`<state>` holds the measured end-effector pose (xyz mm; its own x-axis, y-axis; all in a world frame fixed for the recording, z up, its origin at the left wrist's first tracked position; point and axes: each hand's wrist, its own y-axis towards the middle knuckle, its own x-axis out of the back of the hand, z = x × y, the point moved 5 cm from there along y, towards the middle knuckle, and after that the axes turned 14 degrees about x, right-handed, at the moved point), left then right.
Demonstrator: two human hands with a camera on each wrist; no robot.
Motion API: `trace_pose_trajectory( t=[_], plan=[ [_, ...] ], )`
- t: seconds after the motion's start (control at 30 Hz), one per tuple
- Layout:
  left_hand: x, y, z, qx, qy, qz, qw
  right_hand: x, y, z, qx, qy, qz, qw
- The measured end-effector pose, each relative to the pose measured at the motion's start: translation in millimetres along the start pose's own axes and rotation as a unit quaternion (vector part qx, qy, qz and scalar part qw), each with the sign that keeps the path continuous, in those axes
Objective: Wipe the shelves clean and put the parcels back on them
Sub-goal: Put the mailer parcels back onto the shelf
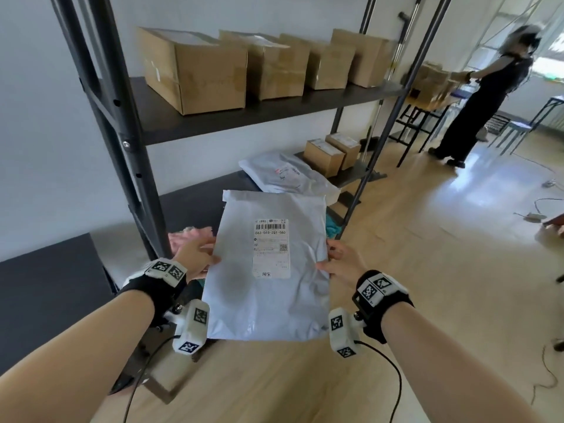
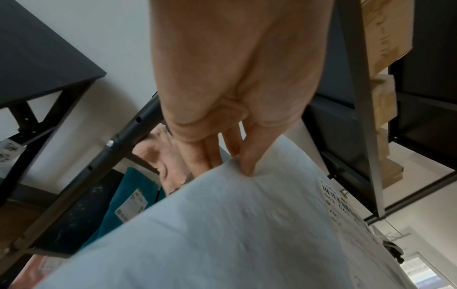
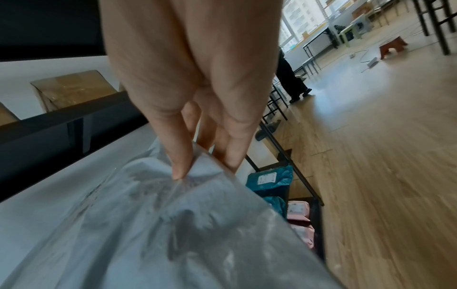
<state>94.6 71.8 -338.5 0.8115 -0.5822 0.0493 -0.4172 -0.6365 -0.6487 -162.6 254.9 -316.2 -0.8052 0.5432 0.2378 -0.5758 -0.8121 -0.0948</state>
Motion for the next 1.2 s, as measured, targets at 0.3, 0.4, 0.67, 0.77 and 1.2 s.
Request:
trace_pose_trajectory(
  t=[0.3, 0.4, 0.67, 0.77, 1.2],
  plan=[
    [5.1, 67.5, -56.1, -0.001, -0.035, -0.11, 0.993, -4.8, 156.3, 13.7, -0.01, -0.013, 0.093, 0.996],
    [12.2, 96.9, -69.8, 0.007, -0.05, -0.152, 0.987, -18.3, 214.6, 12.2, -0.005, -0.034, 0.136, 0.99],
    [19.6, 153.5, -87.0, 0.074, -0.102, -0.274, 0.954, -65.5, 332.9, 22.4, 0.023, -0.089, 0.268, 0.959],
    [25.2, 169.0, -93.9, 0.085, -0.093, -0.316, 0.94, -83.4, 366.1, 19.3, 0.034, -0.122, 0.288, 0.949],
    [30.7, 211.9, -125.2, 0.129, 0.012, -0.367, 0.921, -126.7, 421.7, 12.2, 0.117, -0.242, 0.328, 0.905]
  ],
)
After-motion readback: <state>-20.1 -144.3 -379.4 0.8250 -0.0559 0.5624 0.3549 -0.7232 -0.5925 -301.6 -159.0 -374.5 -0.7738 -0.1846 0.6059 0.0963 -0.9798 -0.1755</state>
